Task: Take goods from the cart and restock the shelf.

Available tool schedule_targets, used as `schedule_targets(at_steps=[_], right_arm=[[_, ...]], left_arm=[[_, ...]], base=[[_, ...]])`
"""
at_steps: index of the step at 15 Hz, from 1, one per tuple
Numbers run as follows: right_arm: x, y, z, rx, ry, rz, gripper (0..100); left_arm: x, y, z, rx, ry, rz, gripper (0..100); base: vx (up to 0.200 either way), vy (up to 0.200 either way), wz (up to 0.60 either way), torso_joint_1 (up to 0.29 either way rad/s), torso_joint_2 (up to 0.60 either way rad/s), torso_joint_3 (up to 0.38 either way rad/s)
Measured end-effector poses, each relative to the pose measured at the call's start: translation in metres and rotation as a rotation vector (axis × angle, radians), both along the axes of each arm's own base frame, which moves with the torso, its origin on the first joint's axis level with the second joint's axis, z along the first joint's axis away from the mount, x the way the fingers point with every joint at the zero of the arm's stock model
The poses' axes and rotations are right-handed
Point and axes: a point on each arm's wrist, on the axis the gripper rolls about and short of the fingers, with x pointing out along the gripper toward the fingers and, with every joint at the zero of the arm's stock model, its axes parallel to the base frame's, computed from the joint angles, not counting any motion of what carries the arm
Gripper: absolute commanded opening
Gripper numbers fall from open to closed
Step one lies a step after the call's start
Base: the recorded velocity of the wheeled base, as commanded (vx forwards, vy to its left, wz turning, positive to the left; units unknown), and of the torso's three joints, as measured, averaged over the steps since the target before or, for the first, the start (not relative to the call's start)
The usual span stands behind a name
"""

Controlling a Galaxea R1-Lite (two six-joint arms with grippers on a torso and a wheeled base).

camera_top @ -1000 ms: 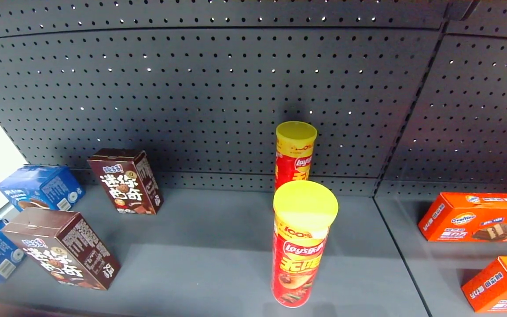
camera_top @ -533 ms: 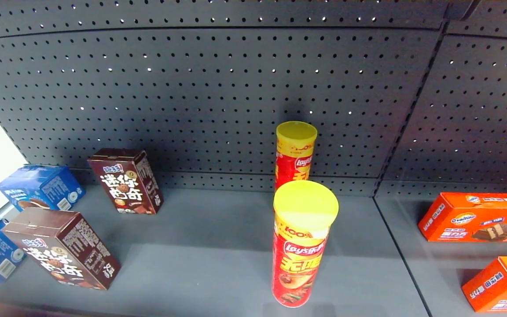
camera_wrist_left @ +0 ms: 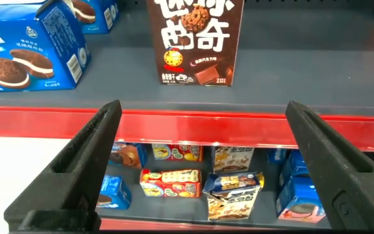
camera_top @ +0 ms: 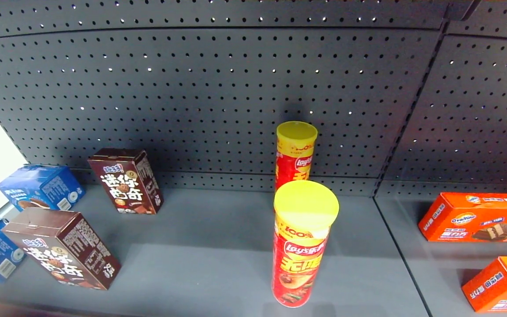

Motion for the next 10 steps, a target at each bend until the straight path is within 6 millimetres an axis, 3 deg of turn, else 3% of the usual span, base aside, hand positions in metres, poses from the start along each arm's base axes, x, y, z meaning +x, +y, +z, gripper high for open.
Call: schedule_targets(at_steps=[1,3,7,10], right_arm=[[0.0,0.0,0.0,0.0,0.0,0.0,100],[0.0,0.0,0.0,0.0,0.0,0.0,100],[0.0,0.0,0.0,0.0,0.0,-0.001,100],[0.0,0.0,0.0,0.0,0.0,0.0,100]], left_arm=[[0.0,0.0,0.0,0.001,0.0,-0.001,100],[0.0,0.0,-0.0001,0.003,0.0,-0.003,100],[0.0001,0.0,-0.0005,0.0,0.002,-0.003,100],[0.0001,0.0,-0.0004,0.001,0.001,-0.002,100]], base=[[0.0,0.0,0.0,0.0,0.0,0.0],[0.0,0.2,0.0,0.0,0.0,0.007],[0.0,0.0,0.0,0.0,0.0,0.0],[0.0,0.0,-0.6,-0.002,0.0,0.001]])
